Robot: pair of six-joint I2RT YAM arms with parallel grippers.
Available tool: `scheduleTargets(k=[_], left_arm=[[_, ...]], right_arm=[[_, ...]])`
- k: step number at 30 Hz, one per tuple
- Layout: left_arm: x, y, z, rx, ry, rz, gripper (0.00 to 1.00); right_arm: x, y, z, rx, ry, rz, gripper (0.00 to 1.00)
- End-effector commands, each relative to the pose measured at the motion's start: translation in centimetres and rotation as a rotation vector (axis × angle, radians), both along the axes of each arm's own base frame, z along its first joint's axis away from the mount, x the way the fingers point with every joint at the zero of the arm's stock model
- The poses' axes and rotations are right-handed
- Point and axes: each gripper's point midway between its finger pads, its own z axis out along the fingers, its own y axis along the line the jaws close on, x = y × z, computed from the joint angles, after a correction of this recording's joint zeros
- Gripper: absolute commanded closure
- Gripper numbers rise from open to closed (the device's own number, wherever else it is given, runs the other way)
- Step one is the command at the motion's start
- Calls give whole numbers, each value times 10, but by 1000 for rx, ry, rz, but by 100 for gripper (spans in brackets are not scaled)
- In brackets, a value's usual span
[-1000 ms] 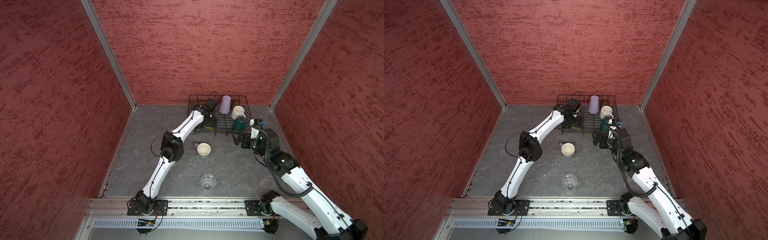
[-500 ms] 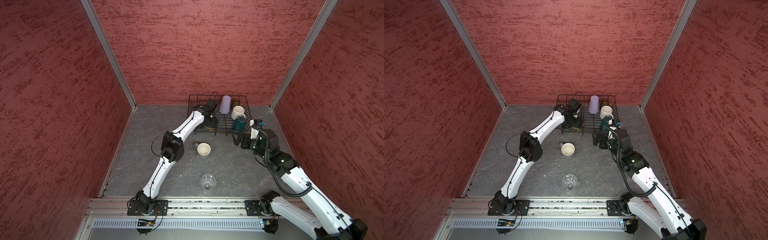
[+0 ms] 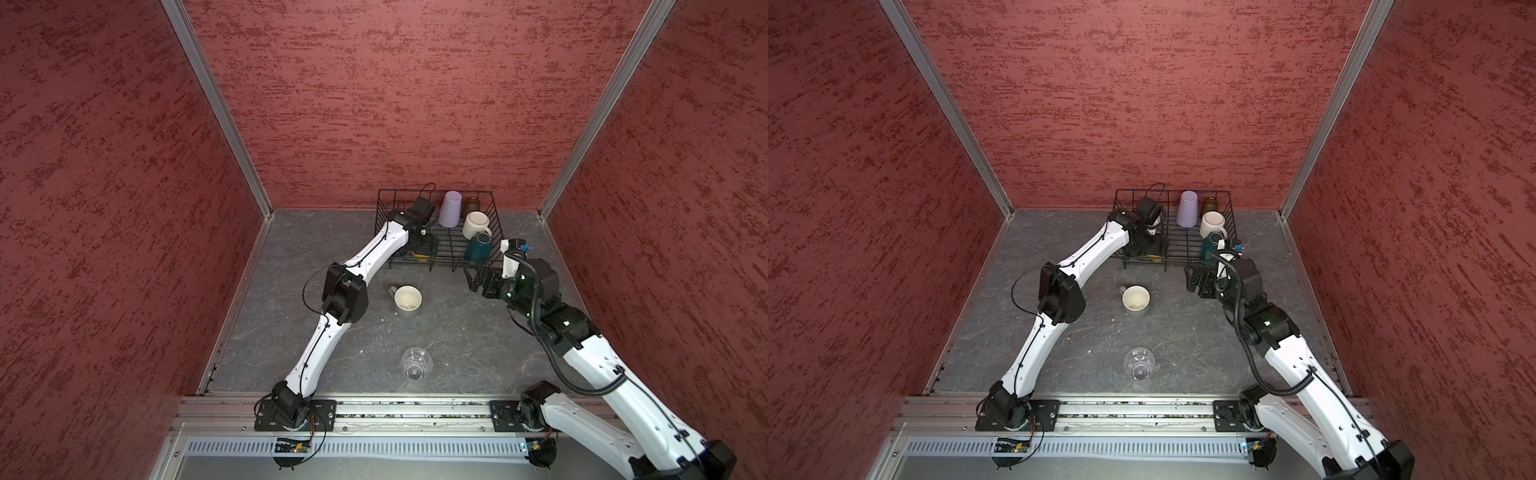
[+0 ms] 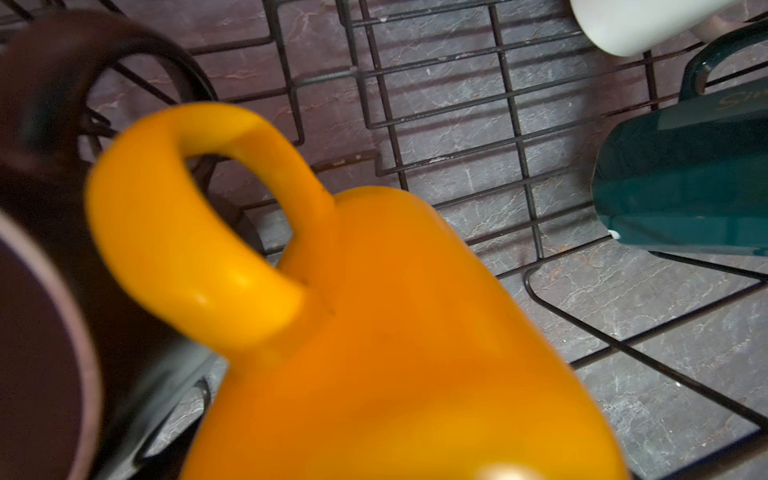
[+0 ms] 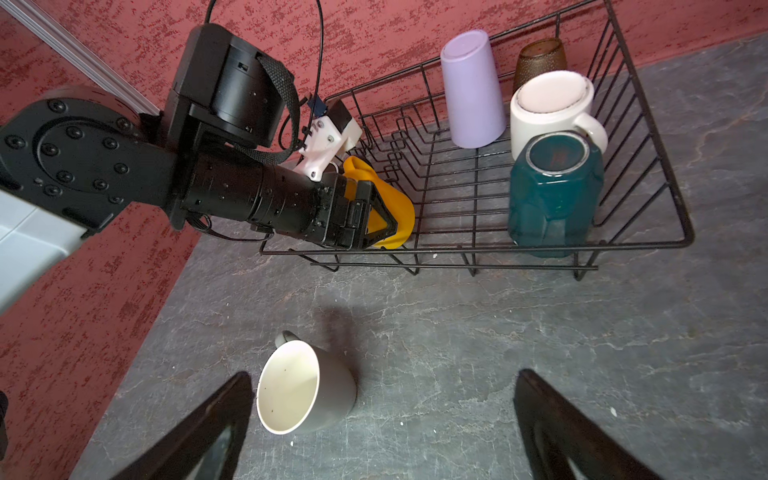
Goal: Load the cups into the dish rack
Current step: 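Lower the yellow mug upright into the rack beside the black mug with the left gripper, then open the left gripper and withdraw it while the right moves toward the white mug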
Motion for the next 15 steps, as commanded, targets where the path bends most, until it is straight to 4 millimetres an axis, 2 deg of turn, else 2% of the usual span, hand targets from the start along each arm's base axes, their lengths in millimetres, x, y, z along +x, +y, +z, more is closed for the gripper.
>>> scheduleTargets(k=[1, 8, 15], left_arm=[[2, -9, 43, -69, -78, -25, 4], [-1, -9, 70, -103, -114, -27, 5], [-5, -4, 118, -167, -215, -22, 5]], right_arm=[[-3, -3, 3, -2, 1, -1, 1], [-3, -1, 6, 2, -2, 7, 1], [-2, -1, 1, -45, 34, 17, 4]])
